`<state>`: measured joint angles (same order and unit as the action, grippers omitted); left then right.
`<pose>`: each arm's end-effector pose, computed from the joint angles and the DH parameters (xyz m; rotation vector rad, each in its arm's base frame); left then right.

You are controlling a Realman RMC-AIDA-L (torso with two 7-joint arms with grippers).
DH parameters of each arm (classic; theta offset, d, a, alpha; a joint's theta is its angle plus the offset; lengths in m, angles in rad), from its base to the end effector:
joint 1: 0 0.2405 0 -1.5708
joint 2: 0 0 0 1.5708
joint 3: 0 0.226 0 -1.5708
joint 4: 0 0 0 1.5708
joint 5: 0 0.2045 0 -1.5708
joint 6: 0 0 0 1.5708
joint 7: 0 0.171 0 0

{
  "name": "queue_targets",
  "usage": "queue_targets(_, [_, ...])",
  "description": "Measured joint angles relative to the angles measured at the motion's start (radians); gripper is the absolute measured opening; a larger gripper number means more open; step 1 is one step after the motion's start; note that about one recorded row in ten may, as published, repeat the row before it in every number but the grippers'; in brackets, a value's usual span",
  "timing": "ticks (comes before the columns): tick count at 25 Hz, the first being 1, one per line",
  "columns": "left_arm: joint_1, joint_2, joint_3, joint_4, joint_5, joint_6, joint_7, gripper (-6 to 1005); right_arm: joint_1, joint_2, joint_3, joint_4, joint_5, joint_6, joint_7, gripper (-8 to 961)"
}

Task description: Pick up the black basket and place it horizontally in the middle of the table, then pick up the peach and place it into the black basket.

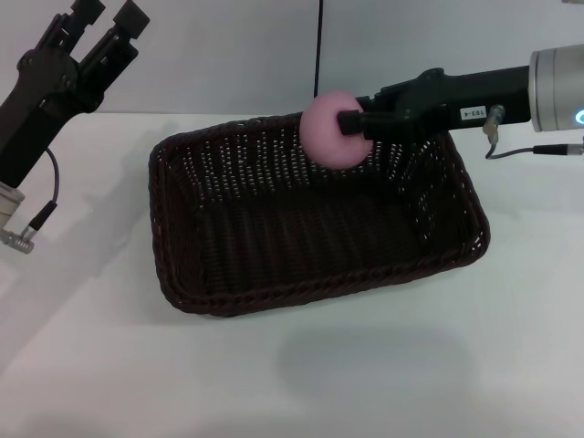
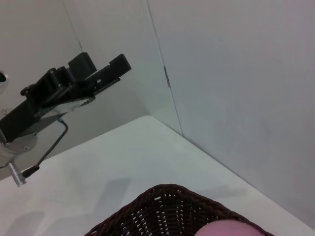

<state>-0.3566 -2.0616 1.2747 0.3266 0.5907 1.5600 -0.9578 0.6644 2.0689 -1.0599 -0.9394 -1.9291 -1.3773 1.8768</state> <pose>-0.2196 0.3163 0.0347 -1.8896 -0.5789 -1.4678 0.1316 0.3745 -0.0102 -2.7988 0.6423 0.5234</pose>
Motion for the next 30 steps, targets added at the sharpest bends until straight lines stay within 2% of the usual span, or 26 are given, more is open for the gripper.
queue_targets(2, [0.000,0.000,-0.001,0.000,0.000,0.000,0.000,828,-0.001,0.001,0.002,0.001,0.000,0.000,0.000,131])
queue_targets(8, [0.001,0.000,-0.006,0.000,0.000,0.000,0.001,825,-0.017,0.003,0.022,0.005,0.030,-0.012,0.000,328])
queue_targets(13, [0.005,0.000,-0.012,0.000,0.000,0.000,0.000,822,-0.049,0.003,0.059,0.005,0.071,-0.013,-0.003,537])
queue_targets(17, [0.010,0.000,-0.019,0.000,0.000,0.000,0.000,820,-0.105,0.004,0.107,0.014,0.178,-0.013,-0.063,533])
queue_targets(21, [0.021,0.000,-0.047,-0.002,0.000,0.004,0.005,818,-0.195,0.003,0.138,0.069,0.394,-0.020,-0.218,531])
queue_targets(25, [0.035,0.000,-0.092,-0.002,0.000,0.008,0.008,816,-0.271,0.003,0.199,0.207,0.628,-0.063,-0.448,531])
queue_targets(30, [0.049,0.000,-0.147,-0.003,0.000,0.009,0.008,813,-0.312,0.005,0.357,0.464,0.850,-0.105,-0.735,531])
